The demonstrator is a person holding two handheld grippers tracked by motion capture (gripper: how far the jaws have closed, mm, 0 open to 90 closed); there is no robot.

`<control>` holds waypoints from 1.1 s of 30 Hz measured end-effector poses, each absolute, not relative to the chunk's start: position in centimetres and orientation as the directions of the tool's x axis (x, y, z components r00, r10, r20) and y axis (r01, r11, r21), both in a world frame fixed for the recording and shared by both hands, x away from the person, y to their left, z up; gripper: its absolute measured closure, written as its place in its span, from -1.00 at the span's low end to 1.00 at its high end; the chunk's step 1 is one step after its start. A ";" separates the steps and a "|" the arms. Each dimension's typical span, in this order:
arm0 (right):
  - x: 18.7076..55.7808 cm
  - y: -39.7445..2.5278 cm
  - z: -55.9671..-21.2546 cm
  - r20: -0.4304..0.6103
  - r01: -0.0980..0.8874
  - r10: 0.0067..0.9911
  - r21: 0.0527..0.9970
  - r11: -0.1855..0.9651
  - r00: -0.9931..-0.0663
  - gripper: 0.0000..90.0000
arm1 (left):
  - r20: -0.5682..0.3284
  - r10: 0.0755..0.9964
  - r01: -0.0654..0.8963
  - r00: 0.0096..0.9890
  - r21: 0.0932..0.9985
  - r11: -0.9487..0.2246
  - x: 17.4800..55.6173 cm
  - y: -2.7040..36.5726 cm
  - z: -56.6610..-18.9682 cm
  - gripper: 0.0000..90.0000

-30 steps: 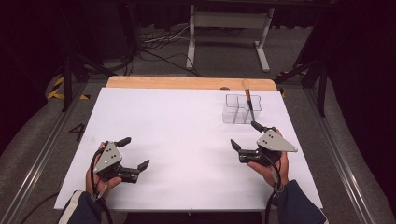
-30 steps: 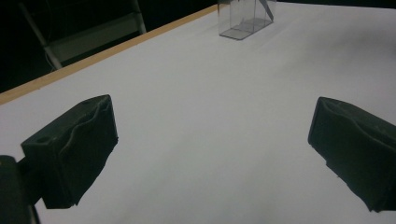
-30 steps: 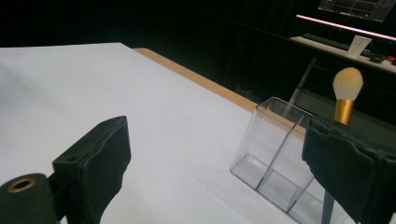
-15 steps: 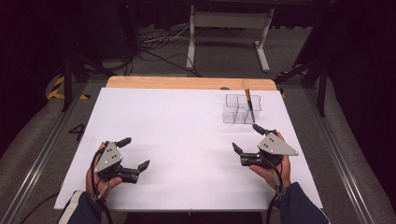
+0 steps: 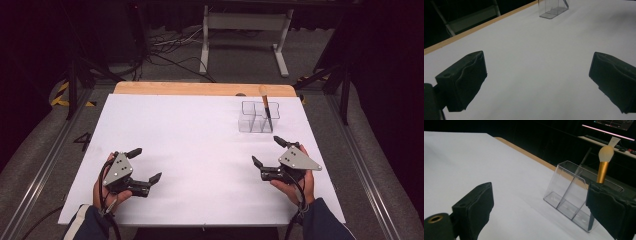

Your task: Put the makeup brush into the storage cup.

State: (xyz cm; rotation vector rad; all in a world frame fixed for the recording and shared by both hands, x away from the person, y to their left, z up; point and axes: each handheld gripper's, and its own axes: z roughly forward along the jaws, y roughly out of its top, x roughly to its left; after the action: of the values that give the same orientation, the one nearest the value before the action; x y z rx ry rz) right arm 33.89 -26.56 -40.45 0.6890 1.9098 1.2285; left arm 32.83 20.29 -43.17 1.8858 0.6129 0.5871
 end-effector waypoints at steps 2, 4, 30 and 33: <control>33.7 -26.8 -40.6 -0.309 0.036 0.759 0.916 0.400 -0.573 -0.80 | 0.120 0.648 0.150 0.752 0.926 -0.345 32.8 20.1 -43.2 -0.95; 33.6 -26.9 -40.6 -0.316 0.033 0.758 0.913 0.406 -0.570 -0.81 | 0.112 0.649 0.153 0.753 0.928 -0.339 32.8 20.1 -43.2 -0.95; 33.7 -27.6 -42.6 -0.264 0.106 0.754 0.909 0.403 -0.602 -0.90 | 0.093 0.697 0.161 0.711 0.943 -0.290 32.7 20.7 -42.8 -0.95; 33.7 -27.5 -42.5 -0.264 0.101 0.751 0.910 0.402 -0.605 -0.90 | 0.092 0.696 0.164 0.712 0.942 -0.292 32.7 20.7 -42.9 -0.96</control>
State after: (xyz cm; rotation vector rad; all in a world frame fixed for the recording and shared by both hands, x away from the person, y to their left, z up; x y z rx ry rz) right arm 33.66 -27.49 -42.52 0.7247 1.9798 1.2206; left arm 32.65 20.75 -42.86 1.8248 0.6755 0.6078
